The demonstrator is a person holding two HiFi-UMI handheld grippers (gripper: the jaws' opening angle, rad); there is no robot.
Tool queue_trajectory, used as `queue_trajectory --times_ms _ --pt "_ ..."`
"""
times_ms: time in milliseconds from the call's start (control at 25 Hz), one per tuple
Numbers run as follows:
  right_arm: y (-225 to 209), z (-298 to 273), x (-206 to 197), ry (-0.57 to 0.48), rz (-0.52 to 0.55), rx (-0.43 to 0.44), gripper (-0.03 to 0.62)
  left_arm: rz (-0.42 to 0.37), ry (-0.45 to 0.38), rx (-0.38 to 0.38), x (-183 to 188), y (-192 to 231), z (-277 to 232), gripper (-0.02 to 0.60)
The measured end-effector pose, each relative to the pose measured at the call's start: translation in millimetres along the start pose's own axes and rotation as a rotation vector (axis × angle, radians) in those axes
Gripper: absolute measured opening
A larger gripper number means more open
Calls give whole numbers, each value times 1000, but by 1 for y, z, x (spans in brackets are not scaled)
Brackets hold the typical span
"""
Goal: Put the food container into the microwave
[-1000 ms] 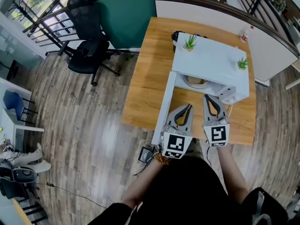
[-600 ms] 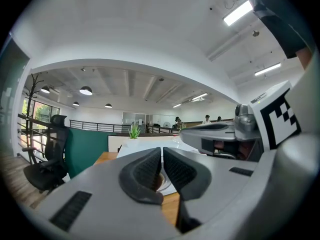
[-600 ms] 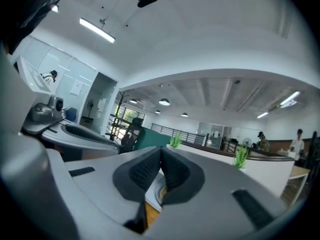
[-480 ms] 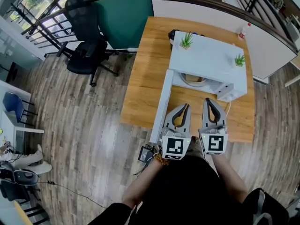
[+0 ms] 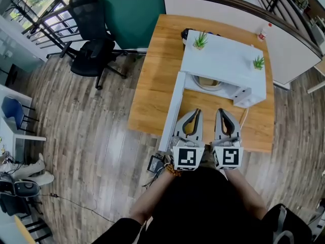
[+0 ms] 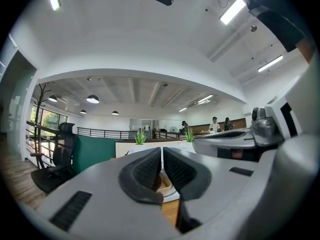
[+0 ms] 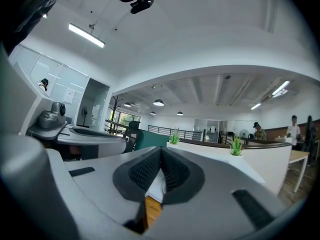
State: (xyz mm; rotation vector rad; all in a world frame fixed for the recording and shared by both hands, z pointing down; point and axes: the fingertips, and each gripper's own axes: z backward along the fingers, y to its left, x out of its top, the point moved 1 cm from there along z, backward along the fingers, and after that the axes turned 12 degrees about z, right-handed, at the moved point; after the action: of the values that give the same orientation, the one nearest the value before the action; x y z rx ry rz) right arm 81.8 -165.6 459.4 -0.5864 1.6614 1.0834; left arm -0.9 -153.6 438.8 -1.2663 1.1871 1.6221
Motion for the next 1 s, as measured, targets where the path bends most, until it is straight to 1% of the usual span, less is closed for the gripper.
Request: queue_trajectory --times_ms 120,280,480,560,720,1000 --pt "3 1 0 -6 4 20 5 -10 -8 1 2 -2 0 31" --pt "7 3 0 -14 21 38 5 4 -41 -15 5 -7 3 31" --pt "6 3 -3 -22 21 47 5 -17 -43 -18 5 -10 1 31" --pt "5 3 -4 -15 25 48 3 -13 -42 -12 5 -10 1 31" --pt "0 3 3 -37 34 28 3 -7 -43 -16 3 -12 -3 31" --pt "-3 6 -2 -26 38 26 3 -14 -27 -35 1 -17 -8 31"
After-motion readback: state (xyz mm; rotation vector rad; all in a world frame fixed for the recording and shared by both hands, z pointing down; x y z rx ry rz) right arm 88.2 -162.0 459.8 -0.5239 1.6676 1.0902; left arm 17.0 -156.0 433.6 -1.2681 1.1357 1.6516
